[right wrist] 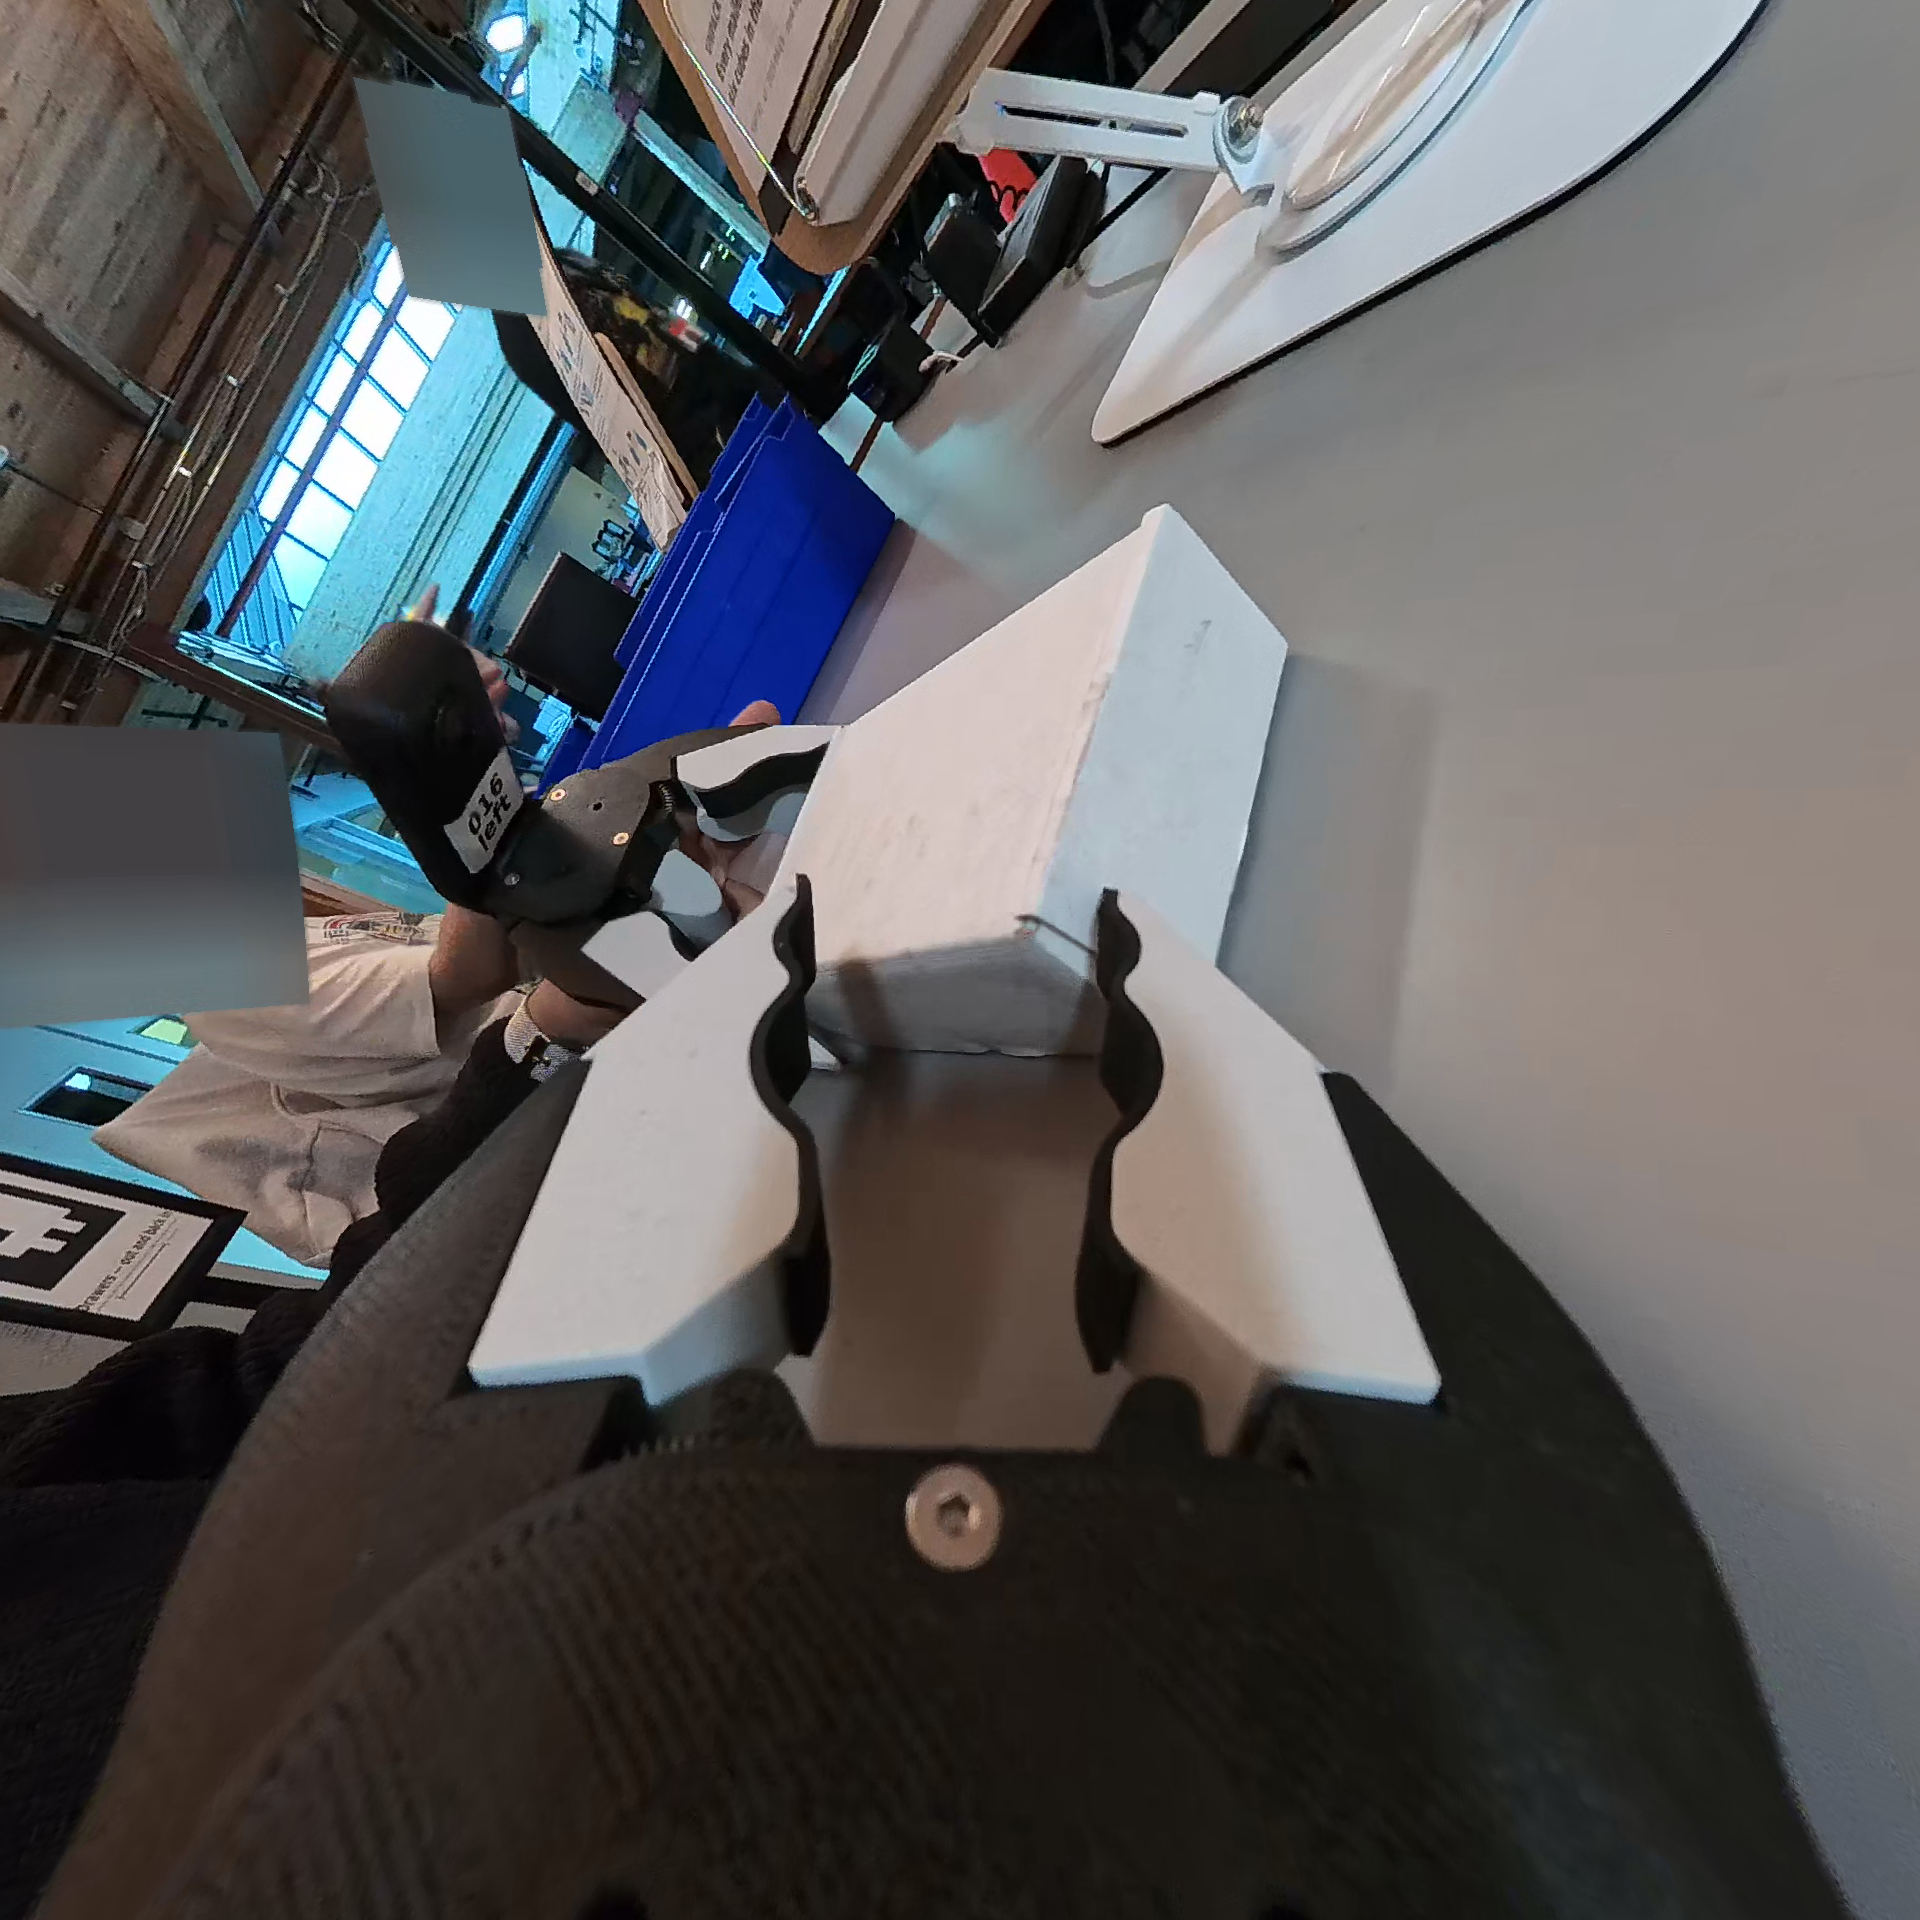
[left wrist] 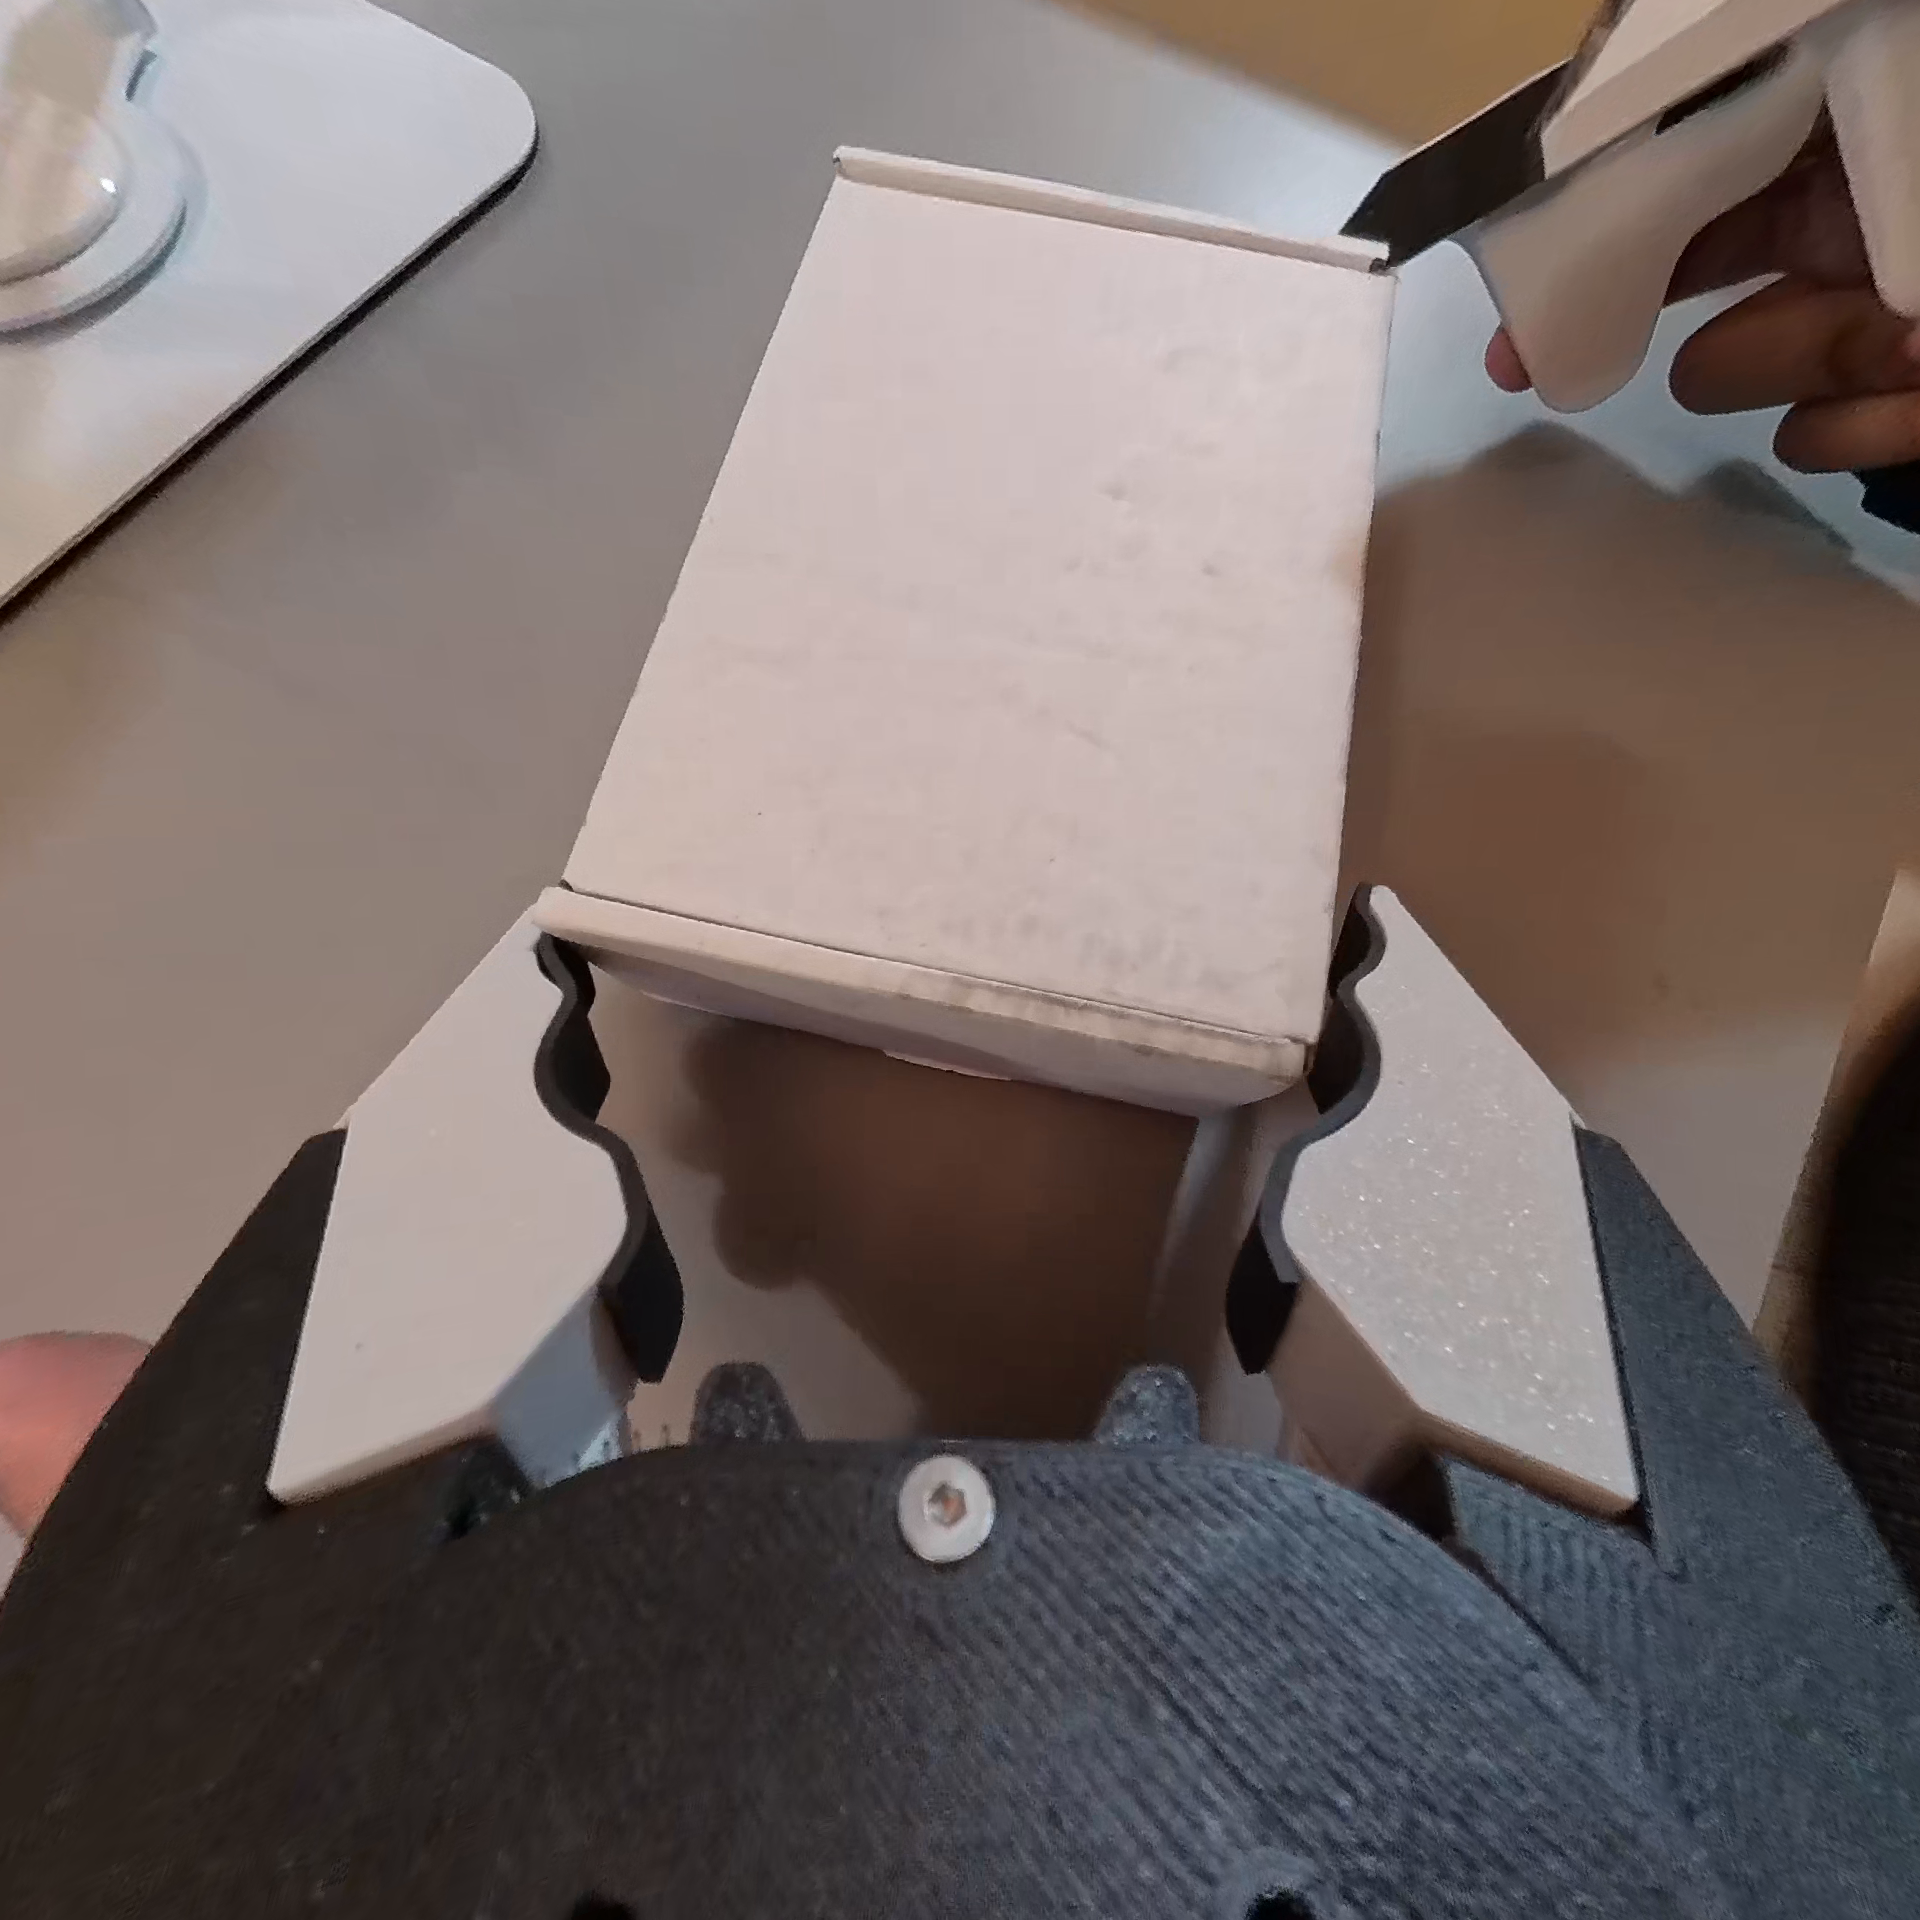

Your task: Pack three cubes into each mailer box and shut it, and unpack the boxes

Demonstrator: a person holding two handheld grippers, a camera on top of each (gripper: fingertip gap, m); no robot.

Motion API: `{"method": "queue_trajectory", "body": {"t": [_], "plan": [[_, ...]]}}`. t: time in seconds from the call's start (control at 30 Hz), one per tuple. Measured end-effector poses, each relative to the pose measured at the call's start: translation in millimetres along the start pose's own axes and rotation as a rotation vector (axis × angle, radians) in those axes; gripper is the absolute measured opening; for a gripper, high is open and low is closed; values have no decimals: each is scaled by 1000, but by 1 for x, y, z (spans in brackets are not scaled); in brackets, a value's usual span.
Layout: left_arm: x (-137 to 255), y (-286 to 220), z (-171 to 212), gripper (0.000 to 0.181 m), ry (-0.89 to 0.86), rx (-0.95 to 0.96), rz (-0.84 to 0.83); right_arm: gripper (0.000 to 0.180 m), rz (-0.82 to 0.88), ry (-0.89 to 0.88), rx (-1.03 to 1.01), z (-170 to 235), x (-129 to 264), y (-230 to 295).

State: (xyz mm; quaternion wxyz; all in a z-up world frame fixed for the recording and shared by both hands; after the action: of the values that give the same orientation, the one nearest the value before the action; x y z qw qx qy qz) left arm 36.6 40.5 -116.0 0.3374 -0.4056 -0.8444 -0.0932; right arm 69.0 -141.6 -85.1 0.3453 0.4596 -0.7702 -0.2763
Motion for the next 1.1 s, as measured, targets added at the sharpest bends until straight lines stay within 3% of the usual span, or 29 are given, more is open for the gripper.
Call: {"method": "queue_trajectory", "body": {"t": [0.03, 0.37, 0.63, 0.83, 1.1], "plan": [[1, 1, -2, 138, -1, 27, 6, 53, 2, -6, 1, -1, 1, 0], [12, 12, -19, 139, -223, 482, 183, 51, -30, -100, -103, -8, 8, 0], [10, 12, -22, 138, -223, 546, 141, 49, -211, -94, -450, 25, -12, 21], [10, 7, -25, 137, -252, 617, 226, 46, -214, -121, -429, 21, -15, 18], [4, 0, -27, 137, -203, 554, 182, 45, -292, -159, -471, 15, -11, 20]]}}
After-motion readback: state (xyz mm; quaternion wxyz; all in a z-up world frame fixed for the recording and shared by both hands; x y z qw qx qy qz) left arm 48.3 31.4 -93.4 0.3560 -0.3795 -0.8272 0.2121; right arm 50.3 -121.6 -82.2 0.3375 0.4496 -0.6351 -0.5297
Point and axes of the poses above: each gripper's, where its closed fingertips meet, x back along the fingers, z out of its underside, y = z × x across the jaws, the point moved 5 cm from there along x, back along the fingers, and after that the axes turned 6 degrees about z, right-handed, at the moved point
